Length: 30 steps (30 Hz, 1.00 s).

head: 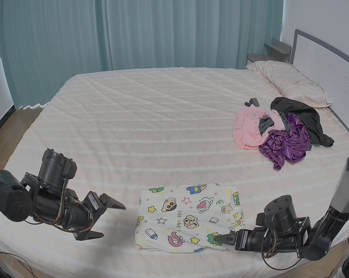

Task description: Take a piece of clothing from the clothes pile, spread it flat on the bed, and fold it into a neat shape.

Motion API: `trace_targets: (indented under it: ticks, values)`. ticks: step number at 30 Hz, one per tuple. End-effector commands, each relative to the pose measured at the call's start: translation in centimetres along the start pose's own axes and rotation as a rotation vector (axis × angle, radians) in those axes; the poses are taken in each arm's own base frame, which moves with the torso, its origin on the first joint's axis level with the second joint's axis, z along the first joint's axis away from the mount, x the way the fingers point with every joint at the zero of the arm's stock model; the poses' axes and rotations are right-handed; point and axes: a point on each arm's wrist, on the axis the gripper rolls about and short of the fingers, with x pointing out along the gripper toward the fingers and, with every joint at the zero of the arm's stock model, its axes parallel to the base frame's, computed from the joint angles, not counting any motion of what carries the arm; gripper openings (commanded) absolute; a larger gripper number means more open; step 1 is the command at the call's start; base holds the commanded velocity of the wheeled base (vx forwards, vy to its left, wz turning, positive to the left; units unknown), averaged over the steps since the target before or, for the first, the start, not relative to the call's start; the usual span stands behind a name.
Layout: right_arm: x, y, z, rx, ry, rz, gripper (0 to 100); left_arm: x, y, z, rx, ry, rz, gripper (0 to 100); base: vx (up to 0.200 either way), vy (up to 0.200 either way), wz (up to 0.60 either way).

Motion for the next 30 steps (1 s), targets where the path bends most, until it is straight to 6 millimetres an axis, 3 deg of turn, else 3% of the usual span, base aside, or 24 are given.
trace_targets:
  ticks: [1,7,8,16,26,30]
  values:
    - [1.1,-0.6,-0.5,-0.003,0.017,-0.017,100,0.2,0.0,0.1,-0.003,0.002,0.004,100,0.0,0.0,0.0]
    - [1.9,-0.8,-0.6,-0.013,0.005,0.0,100,0.2,0.0,0.1,-0.003,0.002,0.006,100,0.0,0.0,0.0]
    - [2.0,-0.9,-0.7,-0.014,0.006,-0.003,0,0.2,0.0,0.1,-0.003,0.002,0.004,100,0.0,0.0,0.0]
    - [1.4,-1.1,-0.7,-0.021,-0.005,-0.011,0,0.2,0.0,0.1,-0.003,0.002,0.006,100,0.0,0.0,0.0]
    - [-1.1,-2.2,0.6,-0.021,-0.095,-0.01,0,0.2,0.0,0.0,-0.002,0.004,0.007,100,0.0,0.0,0.0]
    - [-1.4,-2.7,0.2,-0.045,-0.074,-0.035,0,0.2,0.0,0.0,-0.002,0.004,0.007,100,0.0,0.0,0.0]
